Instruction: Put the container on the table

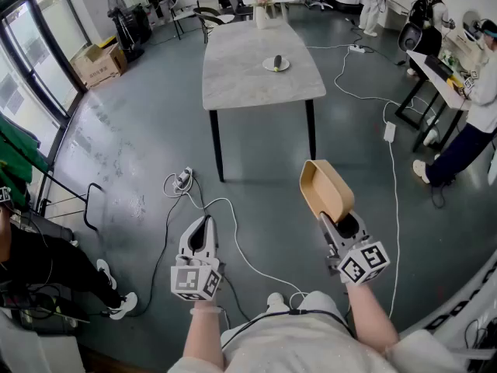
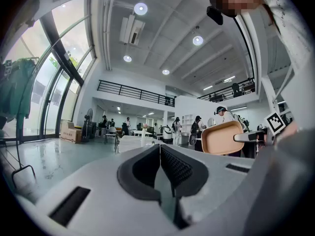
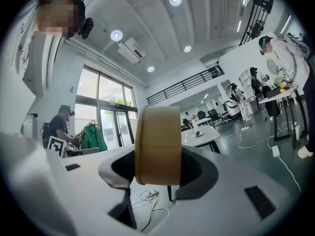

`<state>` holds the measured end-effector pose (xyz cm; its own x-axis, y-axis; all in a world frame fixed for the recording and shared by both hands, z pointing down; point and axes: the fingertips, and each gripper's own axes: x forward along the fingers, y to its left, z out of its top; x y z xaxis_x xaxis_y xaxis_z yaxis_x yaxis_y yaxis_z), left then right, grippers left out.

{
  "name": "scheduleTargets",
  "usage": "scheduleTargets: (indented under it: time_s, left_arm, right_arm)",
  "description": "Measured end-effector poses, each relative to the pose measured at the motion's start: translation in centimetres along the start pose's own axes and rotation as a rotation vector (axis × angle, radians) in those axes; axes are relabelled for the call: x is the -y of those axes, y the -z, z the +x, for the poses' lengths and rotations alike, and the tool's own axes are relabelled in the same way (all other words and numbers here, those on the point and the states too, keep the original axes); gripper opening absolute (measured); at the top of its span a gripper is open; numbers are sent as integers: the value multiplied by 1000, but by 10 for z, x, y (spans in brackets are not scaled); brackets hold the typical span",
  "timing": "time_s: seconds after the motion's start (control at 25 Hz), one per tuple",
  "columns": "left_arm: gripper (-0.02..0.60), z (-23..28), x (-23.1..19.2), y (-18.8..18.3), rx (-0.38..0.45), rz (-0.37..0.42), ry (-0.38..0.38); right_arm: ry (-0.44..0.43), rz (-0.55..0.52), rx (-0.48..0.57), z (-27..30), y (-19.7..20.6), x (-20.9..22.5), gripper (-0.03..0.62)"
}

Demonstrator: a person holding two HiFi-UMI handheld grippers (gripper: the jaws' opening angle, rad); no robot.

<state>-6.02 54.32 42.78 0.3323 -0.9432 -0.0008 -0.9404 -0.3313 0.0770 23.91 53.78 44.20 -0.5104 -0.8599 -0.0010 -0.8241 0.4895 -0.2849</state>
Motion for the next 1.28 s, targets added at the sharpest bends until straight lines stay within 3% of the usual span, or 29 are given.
scheduleTargets:
  time_s: [0.64,1.28]
  left_arm:
    - [6,39,-45,5,-5,-48,-37]
    - [6,202,-114,-16,-8,-59,-103]
  right_arm:
    - [-13,0,-49,62,4,16,215]
    - [-116,39,-83,249,-19,91,218]
